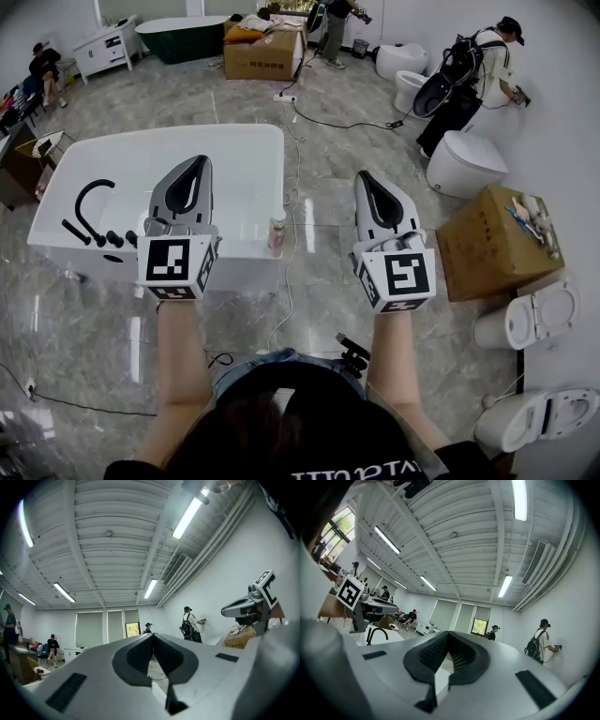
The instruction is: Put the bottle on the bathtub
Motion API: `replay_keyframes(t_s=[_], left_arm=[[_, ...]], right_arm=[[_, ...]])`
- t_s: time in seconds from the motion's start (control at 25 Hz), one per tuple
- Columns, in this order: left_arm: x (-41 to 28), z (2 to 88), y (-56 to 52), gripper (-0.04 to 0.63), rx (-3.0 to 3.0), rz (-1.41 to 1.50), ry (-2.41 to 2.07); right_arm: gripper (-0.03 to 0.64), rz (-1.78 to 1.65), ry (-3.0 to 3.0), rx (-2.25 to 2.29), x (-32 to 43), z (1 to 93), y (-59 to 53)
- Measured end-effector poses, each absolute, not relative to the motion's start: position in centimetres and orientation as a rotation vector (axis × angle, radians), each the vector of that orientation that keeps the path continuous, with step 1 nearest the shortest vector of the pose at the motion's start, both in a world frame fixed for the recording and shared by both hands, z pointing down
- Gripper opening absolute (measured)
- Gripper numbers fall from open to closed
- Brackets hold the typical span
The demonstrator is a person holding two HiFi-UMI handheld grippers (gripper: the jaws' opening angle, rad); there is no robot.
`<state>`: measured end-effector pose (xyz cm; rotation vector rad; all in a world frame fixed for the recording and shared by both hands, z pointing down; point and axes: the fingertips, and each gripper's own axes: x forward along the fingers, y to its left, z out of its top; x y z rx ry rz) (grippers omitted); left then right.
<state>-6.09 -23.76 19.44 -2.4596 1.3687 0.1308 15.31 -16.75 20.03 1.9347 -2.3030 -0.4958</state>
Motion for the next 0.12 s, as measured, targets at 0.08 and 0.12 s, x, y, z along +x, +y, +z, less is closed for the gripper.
replay_keyframes(t_s=[0.08,0.12], left_arm=[[-5.92,19.44,-23.69,0.012,-2.459,0.137,1.361],[-5.84,19.44,-23.67,0.012,-2.459,0.139,1.359]], right_arm=[[0.014,-0.500,-2.301,1.937,15.45,19.98,-16.78],[0.015,-0.502,-2.301,1.938,15.52,19.96,-16.79]])
